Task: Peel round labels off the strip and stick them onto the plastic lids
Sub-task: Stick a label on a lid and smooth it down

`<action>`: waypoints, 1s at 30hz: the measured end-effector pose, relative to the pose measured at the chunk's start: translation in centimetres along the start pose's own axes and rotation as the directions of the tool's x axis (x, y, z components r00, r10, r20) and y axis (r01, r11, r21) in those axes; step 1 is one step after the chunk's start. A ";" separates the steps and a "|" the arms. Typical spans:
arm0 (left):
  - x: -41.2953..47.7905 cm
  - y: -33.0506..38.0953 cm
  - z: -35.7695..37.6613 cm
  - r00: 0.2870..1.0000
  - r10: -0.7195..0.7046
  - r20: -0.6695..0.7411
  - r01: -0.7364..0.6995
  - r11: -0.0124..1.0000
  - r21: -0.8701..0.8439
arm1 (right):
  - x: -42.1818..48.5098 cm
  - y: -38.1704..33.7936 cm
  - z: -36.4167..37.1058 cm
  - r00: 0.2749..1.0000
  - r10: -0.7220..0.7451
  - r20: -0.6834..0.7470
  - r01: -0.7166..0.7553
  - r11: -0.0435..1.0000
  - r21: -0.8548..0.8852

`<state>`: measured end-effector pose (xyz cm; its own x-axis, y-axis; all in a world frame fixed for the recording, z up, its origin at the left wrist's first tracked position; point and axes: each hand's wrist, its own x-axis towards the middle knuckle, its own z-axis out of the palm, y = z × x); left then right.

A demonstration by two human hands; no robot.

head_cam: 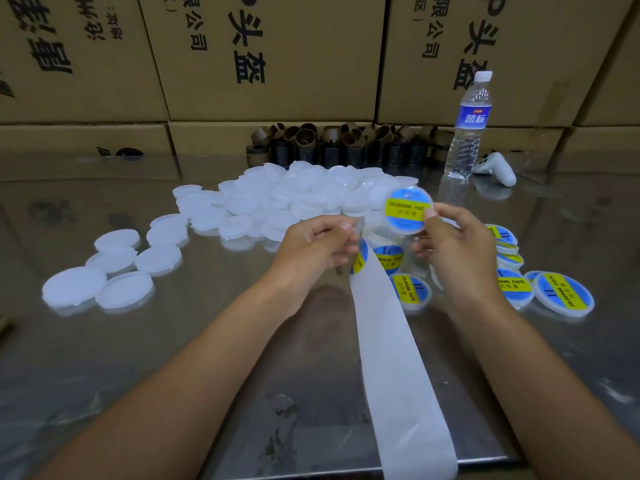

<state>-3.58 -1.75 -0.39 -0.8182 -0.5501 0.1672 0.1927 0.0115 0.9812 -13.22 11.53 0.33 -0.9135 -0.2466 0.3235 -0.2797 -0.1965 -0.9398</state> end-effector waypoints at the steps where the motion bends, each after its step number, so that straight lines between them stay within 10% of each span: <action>1: 0.2 0.0 -0.3 0.999 -0.009 -0.041 0.009 1.000 -0.009 | 0.3 0.0 -0.3 0.997 0.031 -0.068 -0.028 0.998 0.047; 6: 1.3 0.2 -2.3 0.962 -0.042 -0.271 0.028 0.998 -0.054 | 1.2 0.5 -1.6 0.937 0.170 -0.304 -0.120 0.977 0.177; 18: 3.0 -1.4 -5.4 0.834 -0.010 -0.551 0.100 0.986 0.134 | 2.0 1.5 -1.5 0.908 0.210 -0.363 -0.223 0.975 0.006; 24: 3.1 -1.3 -4.4 0.897 0.050 -0.440 0.091 0.952 0.293 | 1.8 1.4 -1.5 0.904 0.088 -0.417 -0.149 0.982 -0.116; 30: 2.7 0.4 -0.2 0.983 -0.178 -0.052 0.179 0.845 0.504 | 1.6 1.6 -1.2 0.932 -0.002 -0.364 -0.070 0.981 -0.183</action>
<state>-5.60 -3.35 0.40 -0.8104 -0.5857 -0.0153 -0.2572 0.3322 0.9075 -15.50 11.98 -0.83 -0.9579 0.1156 0.2628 -0.2648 -0.0016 -0.9643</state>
